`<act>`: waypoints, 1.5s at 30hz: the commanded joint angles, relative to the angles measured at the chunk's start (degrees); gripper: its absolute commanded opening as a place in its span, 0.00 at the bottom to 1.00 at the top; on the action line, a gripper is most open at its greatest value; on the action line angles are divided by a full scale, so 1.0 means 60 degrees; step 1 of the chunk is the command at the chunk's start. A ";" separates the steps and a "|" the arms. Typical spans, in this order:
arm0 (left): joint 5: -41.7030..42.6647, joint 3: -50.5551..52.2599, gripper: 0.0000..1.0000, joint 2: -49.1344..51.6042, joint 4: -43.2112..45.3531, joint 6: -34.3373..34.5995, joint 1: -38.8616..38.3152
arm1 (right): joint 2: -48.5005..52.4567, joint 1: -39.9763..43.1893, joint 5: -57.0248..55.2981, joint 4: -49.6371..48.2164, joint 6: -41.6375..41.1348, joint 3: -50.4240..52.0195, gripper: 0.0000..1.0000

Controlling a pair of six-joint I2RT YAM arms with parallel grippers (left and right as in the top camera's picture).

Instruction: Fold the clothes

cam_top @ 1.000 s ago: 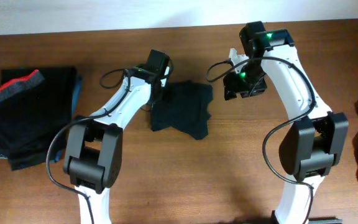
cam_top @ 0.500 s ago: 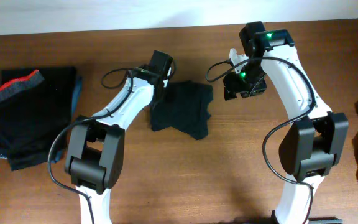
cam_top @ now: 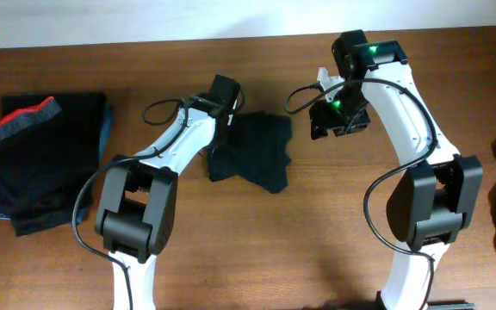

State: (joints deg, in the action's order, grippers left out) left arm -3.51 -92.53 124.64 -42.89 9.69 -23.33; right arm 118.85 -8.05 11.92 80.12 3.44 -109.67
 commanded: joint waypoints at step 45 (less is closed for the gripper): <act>-0.2743 -0.0612 0.06 -0.1606 -0.4022 0.1778 0.0353 | 0.0087 -0.0033 0.0051 -0.0029 0.0029 -0.0018 0.61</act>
State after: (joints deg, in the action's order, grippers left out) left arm -17.91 -97.78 116.03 -66.41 19.35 -22.09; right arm 118.91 -8.05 11.92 79.92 3.46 -109.67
